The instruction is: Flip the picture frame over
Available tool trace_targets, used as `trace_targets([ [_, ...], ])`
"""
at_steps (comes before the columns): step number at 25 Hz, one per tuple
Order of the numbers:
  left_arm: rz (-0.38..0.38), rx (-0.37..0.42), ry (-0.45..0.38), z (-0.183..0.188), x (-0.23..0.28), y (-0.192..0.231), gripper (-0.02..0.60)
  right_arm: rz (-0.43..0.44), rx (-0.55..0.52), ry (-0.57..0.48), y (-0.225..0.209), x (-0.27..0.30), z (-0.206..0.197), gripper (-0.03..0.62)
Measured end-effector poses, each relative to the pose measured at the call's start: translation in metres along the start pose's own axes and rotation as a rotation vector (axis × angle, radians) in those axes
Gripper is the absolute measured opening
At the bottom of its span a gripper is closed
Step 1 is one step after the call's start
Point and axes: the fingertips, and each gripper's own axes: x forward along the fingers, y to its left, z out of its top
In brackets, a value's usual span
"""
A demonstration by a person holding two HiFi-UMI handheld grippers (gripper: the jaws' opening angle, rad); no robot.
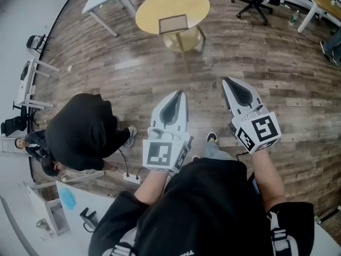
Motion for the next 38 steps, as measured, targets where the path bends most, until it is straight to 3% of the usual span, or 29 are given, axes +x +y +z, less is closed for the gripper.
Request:
trace_targets([
  [6,0.017,-0.007,0.014,0.001,0.050,0.003,0.026,0.001,0.021,-0.015,-0.050,0.030,0.003,0.020],
  [17,0.014,0.022,0.017,0.000,0.112,0.047,0.026,0.008,0.029,-0.011,-0.082,0.096,-0.001,0.020],
  [23,0.016,-0.014,0.040,-0.002,0.167,0.103,0.026,-0.013,0.013,0.014,-0.104,0.166,-0.006,0.020],
  [29,-0.007,-0.024,0.008,0.005,0.224,0.171,0.026,-0.006,-0.021,0.045,-0.120,0.252,-0.002,0.020],
  [38,0.013,-0.059,0.013,0.003,0.269,0.262,0.026,0.020,-0.104,0.092,-0.119,0.349,-0.008,0.020],
])
